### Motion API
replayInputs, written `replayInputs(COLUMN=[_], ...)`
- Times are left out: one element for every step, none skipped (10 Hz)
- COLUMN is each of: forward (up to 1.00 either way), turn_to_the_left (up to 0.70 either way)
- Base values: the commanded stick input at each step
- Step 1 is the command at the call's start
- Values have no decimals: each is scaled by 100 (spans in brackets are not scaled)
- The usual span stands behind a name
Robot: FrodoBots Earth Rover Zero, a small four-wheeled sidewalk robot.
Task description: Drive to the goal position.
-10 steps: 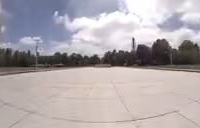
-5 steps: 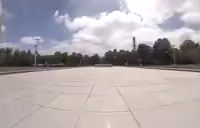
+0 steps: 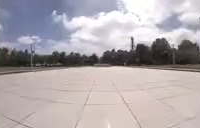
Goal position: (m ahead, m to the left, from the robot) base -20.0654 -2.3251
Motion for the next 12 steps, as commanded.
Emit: replayInputs(forward=[100, 100, 100, 100, 100, 100, 100, 100, 28, 0, 0, 0], turn_to_the_left=[0, -2, -4, -1, 0, 0, 0, 0, 0, 0, 0, 0])
